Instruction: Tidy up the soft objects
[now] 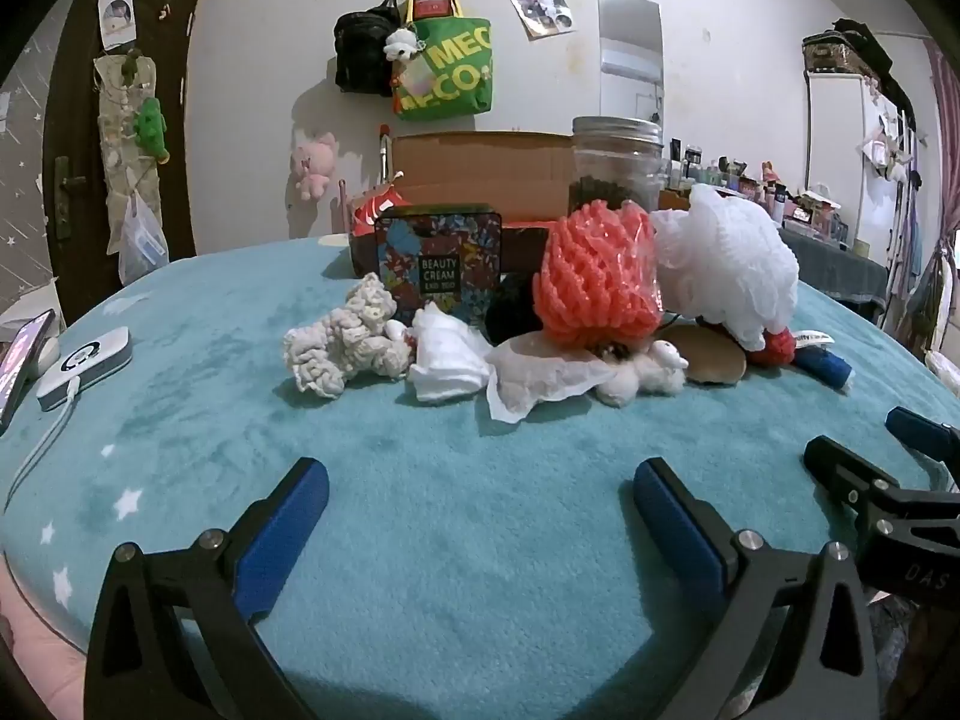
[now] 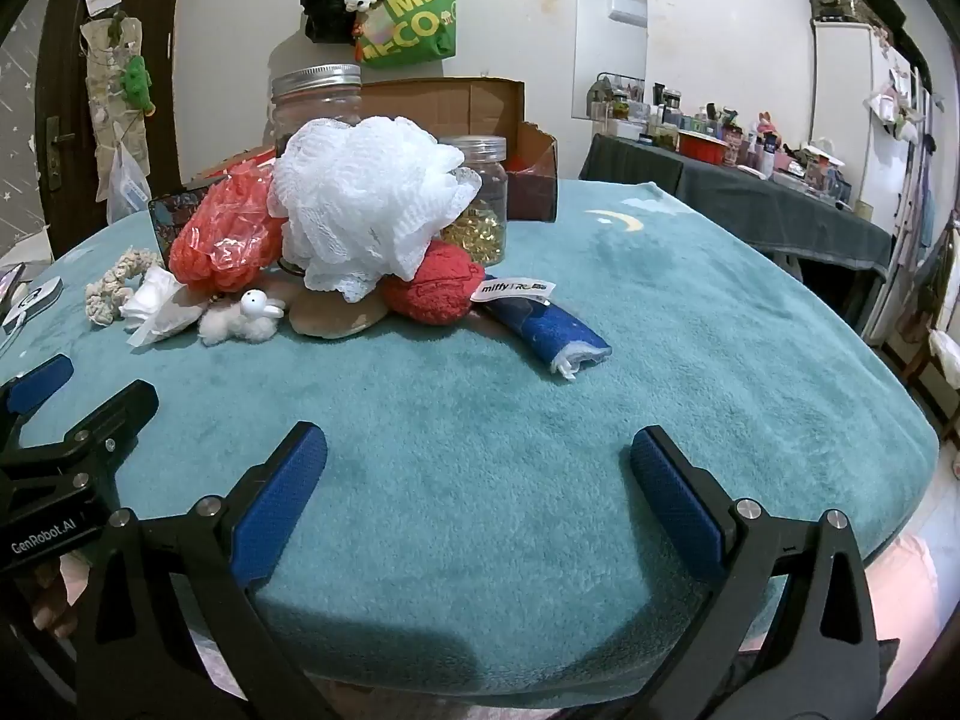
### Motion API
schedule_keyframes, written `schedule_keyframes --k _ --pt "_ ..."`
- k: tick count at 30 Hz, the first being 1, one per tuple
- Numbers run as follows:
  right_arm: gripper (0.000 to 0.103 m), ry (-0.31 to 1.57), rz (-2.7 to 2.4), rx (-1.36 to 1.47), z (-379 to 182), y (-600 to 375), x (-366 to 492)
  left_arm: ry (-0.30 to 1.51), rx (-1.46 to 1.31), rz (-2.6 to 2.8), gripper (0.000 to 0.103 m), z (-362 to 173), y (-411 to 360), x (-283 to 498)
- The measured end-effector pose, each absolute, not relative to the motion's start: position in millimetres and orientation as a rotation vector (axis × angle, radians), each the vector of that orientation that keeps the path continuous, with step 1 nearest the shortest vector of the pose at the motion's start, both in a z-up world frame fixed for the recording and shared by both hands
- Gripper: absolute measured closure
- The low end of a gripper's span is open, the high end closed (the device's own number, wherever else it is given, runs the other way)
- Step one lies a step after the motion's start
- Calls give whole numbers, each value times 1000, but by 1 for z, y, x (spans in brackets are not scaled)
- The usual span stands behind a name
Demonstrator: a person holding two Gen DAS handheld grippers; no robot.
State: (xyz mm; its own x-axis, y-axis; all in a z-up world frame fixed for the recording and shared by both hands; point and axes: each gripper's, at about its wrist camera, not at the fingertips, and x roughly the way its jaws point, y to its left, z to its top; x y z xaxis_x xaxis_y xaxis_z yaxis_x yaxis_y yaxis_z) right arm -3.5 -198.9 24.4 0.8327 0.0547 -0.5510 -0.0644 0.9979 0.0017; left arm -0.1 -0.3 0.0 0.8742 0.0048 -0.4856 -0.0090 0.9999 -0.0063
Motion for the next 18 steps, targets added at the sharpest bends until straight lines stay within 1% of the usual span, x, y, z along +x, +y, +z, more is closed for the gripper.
schedule_keyframes --k 18 --pt "0 588 62 -20 25 -198 -2 512 -8 8 0 0 0 0"
